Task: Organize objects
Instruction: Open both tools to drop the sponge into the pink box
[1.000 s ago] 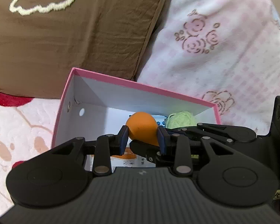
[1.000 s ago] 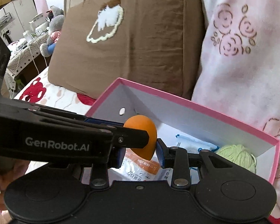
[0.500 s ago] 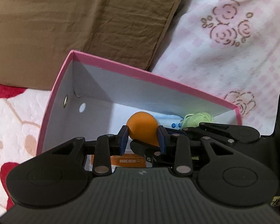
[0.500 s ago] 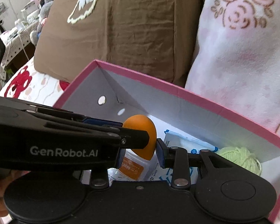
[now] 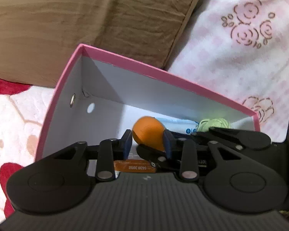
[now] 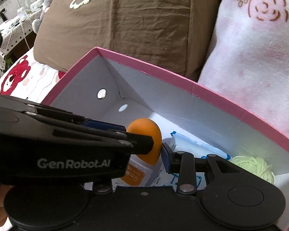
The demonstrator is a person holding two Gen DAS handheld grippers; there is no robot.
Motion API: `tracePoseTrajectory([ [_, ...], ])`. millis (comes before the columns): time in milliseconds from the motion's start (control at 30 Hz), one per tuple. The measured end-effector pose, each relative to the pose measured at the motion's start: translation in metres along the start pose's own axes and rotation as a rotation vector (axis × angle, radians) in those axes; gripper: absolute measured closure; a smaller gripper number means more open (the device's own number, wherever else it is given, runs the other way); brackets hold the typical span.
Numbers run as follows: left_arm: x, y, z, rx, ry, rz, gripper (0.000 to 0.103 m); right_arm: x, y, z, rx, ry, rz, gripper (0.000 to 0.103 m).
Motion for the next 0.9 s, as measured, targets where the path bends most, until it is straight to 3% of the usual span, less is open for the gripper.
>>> tracePoseTrajectory([
  [367, -0.033, 0.007, 0.000, 0.044, -0.024, -0.019, 0.061, -0.039, 0.013, -0.008, 0.017, -0.001, -0.078, 0.058],
  [900, -0.122, 0.030, -0.018, 0.119, -0.059, -0.067, 0.054, -0.117, 0.033, 0.031, -0.041, -0.020, -0.192, 0.044],
])
Point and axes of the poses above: each gripper's, at about its wrist camera, not at the fingertips, and x roughly the way its jaws point, z to its left, y to its underside, the point moved 9 cm from there along x, roughly the way its jaws point, and after that the axes turned 1 degree about -z, right-handed, at the moved point
